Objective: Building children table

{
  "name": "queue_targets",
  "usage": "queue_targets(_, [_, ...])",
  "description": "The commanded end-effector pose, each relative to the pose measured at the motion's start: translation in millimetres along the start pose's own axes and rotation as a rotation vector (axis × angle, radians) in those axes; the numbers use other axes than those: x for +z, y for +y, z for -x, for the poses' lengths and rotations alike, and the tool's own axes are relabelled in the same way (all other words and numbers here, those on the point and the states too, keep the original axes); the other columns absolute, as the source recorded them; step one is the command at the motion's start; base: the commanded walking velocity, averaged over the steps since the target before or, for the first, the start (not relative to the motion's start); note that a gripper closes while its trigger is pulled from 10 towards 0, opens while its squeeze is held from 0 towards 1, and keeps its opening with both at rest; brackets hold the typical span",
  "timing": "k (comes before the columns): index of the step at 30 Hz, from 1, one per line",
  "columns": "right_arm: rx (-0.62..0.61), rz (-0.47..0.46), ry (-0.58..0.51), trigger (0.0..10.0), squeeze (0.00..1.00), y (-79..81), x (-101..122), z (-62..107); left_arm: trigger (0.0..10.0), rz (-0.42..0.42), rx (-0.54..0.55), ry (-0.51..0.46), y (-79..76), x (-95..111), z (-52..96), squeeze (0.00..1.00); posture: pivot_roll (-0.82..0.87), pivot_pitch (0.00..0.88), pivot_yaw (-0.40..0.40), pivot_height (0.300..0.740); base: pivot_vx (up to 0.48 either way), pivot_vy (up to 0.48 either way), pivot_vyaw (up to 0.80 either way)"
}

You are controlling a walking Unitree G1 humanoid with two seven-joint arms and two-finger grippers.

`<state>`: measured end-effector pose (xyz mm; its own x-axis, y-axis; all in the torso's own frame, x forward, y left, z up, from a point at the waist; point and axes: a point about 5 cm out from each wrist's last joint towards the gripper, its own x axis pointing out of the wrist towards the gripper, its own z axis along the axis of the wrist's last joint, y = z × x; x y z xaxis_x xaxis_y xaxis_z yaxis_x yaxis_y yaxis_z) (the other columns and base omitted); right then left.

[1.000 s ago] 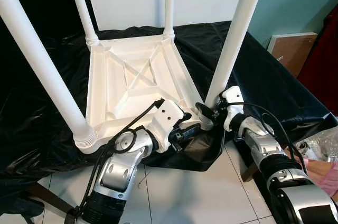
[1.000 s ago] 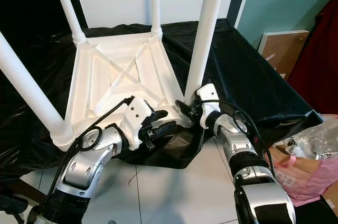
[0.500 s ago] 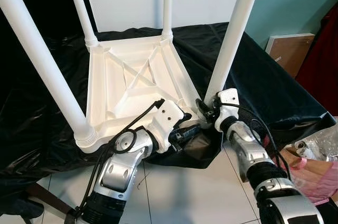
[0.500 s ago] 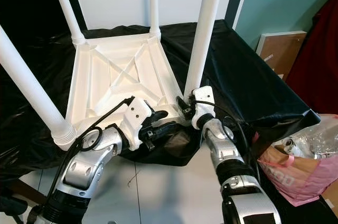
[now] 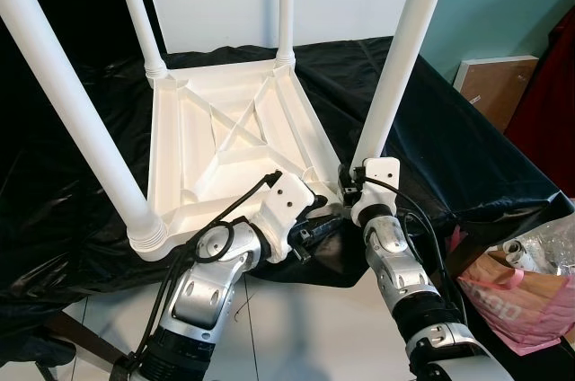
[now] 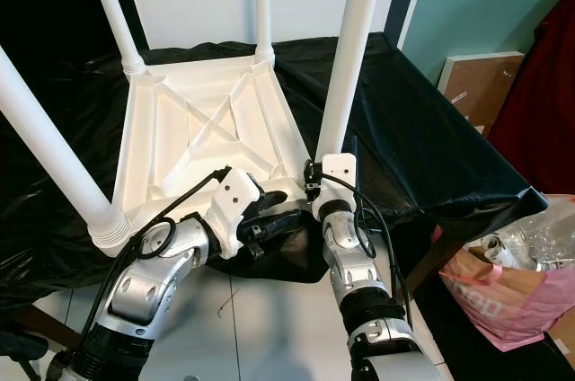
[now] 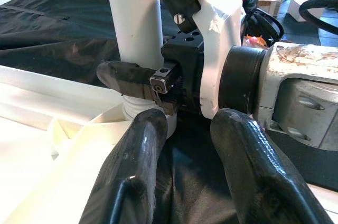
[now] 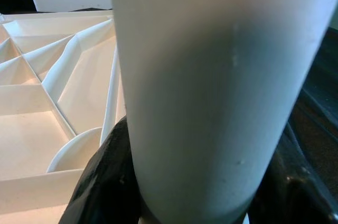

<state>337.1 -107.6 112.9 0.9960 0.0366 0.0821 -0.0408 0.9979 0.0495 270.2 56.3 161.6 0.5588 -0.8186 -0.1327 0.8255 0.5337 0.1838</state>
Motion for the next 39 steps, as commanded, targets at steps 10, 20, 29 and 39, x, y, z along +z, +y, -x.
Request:
queue_targets(10, [-0.067, -0.001, 0.075, 10.0, 0.00, -5.7, -14, 7.3, 10.0, -0.007, 0.072, 0.003, 2.3, 2, 3.1, 0.00, 0.05, 0.028, -0.030, 0.740, 0.000, 0.000, 0.00])
queue_targets(20, [-0.058, 0.040, 0.042, 10.0, 0.00, -15.4, -8, 8.1, 10.0, -0.004, 0.085, 0.000, 2.5, 1, 0.8, 0.00, 0.02, 0.031, -0.030, 0.740, 0.000, 0.000, 0.00])
queue_targets(29, [-0.022, 0.045, 0.003, 10.0, 1.00, -25.0, -1, 8.0, 10.0, -0.001, 0.070, -0.002, 0.9, 2, -1.4, 0.00, 0.00, 0.042, -0.020, 0.740, 0.000, 0.000, 0.00])
queue_targets(39, [0.272, 0.029, -0.020, 10.0, 0.32, -34.0, 4, 16.6, 10.0, 0.001, 0.048, 0.004, -2.2, 1, -2.3, 0.00, 0.00, 0.043, -0.006, 0.740, 0.000, 0.000, 0.00])
